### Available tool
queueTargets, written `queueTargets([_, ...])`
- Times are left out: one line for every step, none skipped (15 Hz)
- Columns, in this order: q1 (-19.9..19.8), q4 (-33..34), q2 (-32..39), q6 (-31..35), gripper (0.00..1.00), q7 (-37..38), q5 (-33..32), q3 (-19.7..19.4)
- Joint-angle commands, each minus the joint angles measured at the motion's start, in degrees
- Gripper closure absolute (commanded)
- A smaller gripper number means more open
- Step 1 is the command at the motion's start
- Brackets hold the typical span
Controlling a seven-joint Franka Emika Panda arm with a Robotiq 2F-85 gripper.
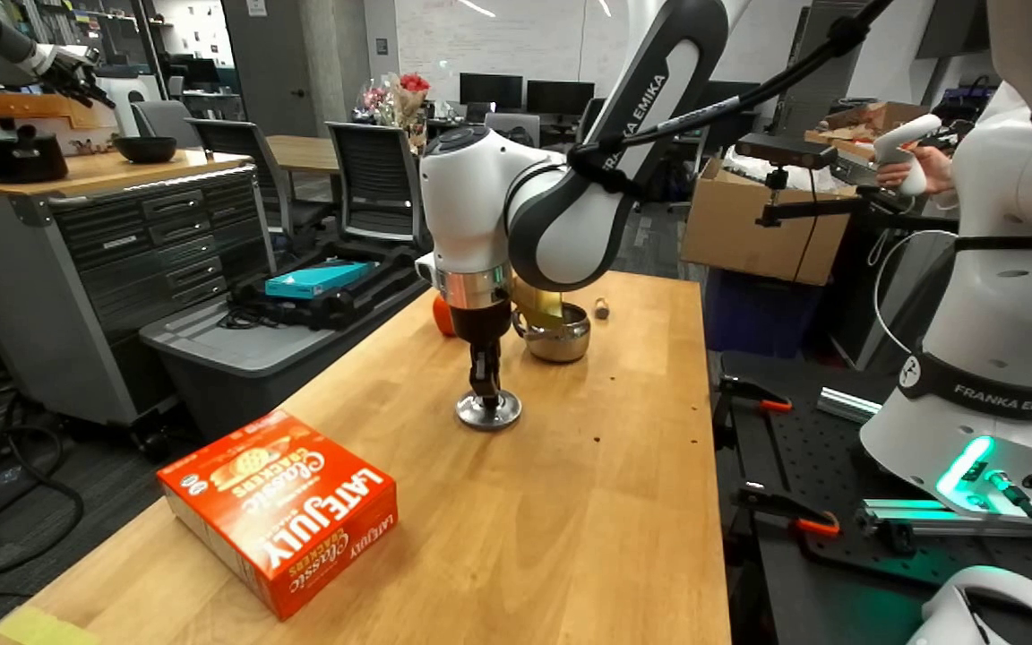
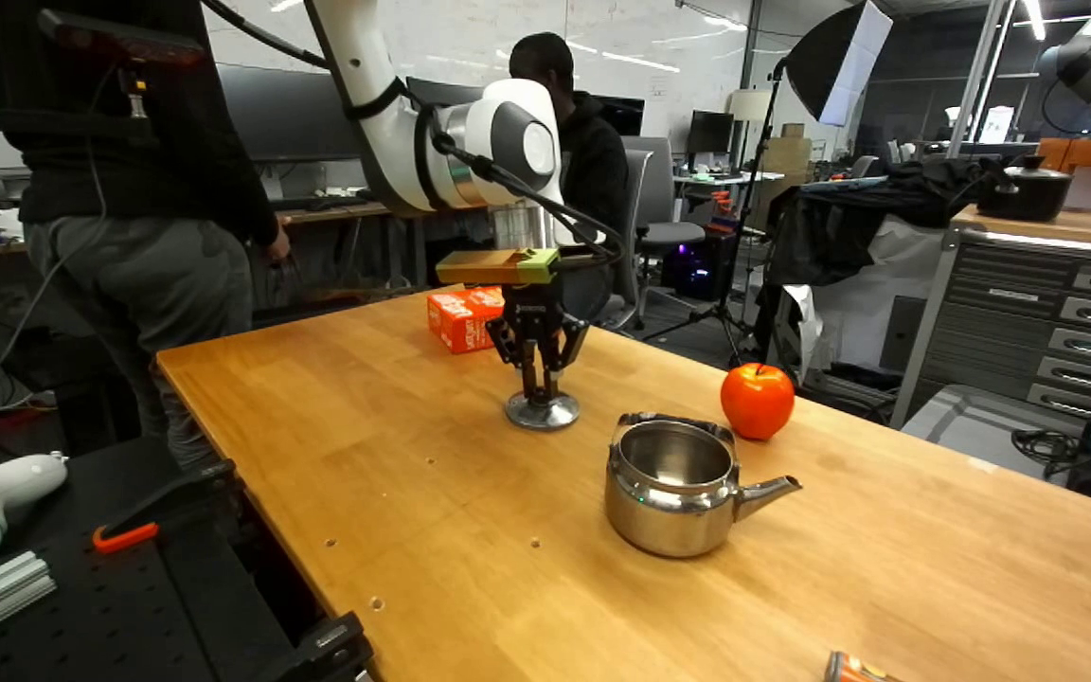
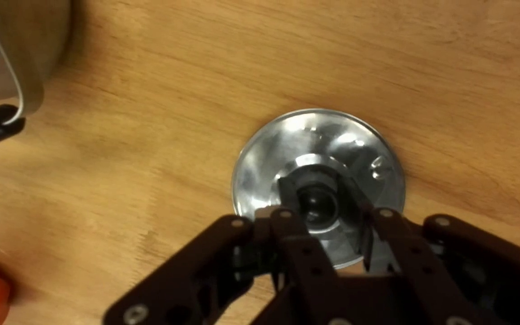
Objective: Pick up the lid and close the kettle
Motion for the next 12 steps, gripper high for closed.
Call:
queueTargets([0.80,2.17,1.35,-1.89,0.93,0.75,-0.12,-0.82])
queueTargets([0.63,2.18,1.35,-2.13,0.93,0.56,0.15,-0.67])
queueTargets([0.61,2.16,1.29,-2.30,0.93,0.58,0.17,-0.66])
queueTargets([0.57,2.10,1.19,-2.49,0.93,0.66,0.31,-0.62])
queueTargets([0.75,1.91,0.91,-2.54,0.93,1.15,0.09,-0.83])
queueTargets([0.94,1.66,0.51,-2.46,0.93,1.54,-0.25,-1.06])
queueTargets([1.02,1.44,0.14,-2.44,0.93,1.90,-0.27,-1.13])
queueTargets([0.91,1.06,-0.49,-2.44,0.93,1.97,0.02,-0.96])
queueTargets([0.80,0.81,-0.95,-2.47,0.93,1.92,0.26,-0.77])
queueTargets([0.75,0.37,-1.69,-2.39,0.93,1.99,0.38,-0.65])
queueTargets([0.71,0.11,-2.22,-2.37,0.93,1.99,0.44,-0.56])
queueTargets([0.65,-0.43,-3.17,-2.25,0.93,1.98,0.53,-0.42])
